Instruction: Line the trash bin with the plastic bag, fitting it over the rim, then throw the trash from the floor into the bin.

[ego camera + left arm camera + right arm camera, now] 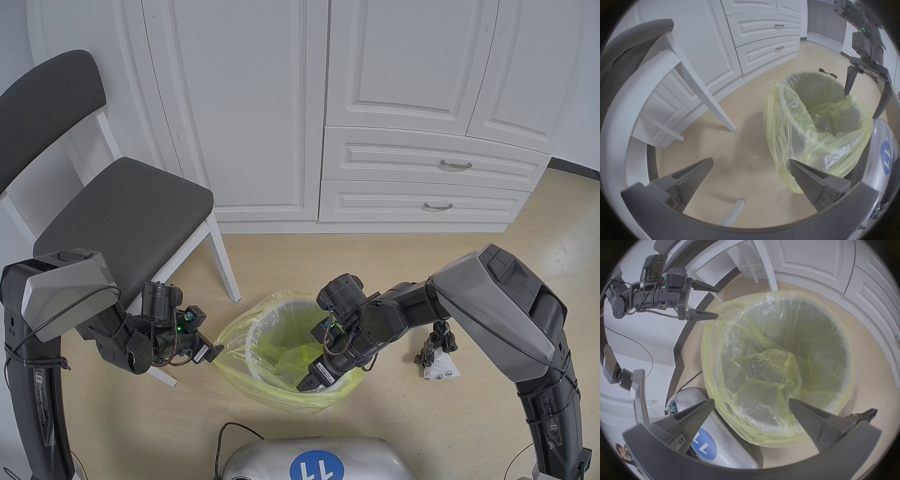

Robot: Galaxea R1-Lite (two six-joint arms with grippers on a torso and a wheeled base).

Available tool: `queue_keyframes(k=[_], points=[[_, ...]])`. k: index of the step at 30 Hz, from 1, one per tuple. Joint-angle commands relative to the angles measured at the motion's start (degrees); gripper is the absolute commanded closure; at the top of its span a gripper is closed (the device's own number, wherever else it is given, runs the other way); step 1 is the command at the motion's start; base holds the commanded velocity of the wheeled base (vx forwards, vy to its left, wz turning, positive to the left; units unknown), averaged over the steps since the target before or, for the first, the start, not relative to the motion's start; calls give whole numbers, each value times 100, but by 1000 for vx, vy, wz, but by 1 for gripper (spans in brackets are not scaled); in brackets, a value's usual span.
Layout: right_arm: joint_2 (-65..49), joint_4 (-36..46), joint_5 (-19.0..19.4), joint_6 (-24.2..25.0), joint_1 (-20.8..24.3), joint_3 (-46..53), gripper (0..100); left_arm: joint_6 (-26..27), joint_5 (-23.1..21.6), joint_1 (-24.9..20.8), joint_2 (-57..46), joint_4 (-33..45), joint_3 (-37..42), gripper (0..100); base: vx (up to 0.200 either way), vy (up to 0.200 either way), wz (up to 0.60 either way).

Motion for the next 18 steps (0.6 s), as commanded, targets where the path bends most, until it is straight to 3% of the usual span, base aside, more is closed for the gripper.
queue_keyframes(k=[1, 5, 9, 11, 15, 18], points=[[-30, -12, -67, 10, -6, 9, 0, -35, -15, -30, 61, -284, -23, 0, 0, 0, 0], [-145, -126, -524, 98, -6, 36, 0, -70, -120, -56, 201, -926, 12, 0, 0, 0, 0], [-654, -337, -1131, 660, 56, 519, 0, -202, -322, -179, 263, -1330, 231, 0, 0, 0, 0], [-953, -557, -1201, 801, 56, 862, 0, -272, -393, -214, 280, -1374, 258, 0, 0, 0, 0], [-1428, -1295, -1298, 1082, 74, 1714, 0, -360, -463, -267, 386, -1374, 214, 0, 0, 0, 0], [-1542, -2385, -1966, 1513, 153, 2602, 0, -606, -428, -311, 641, -1427, -15, 0, 0, 0, 0]])
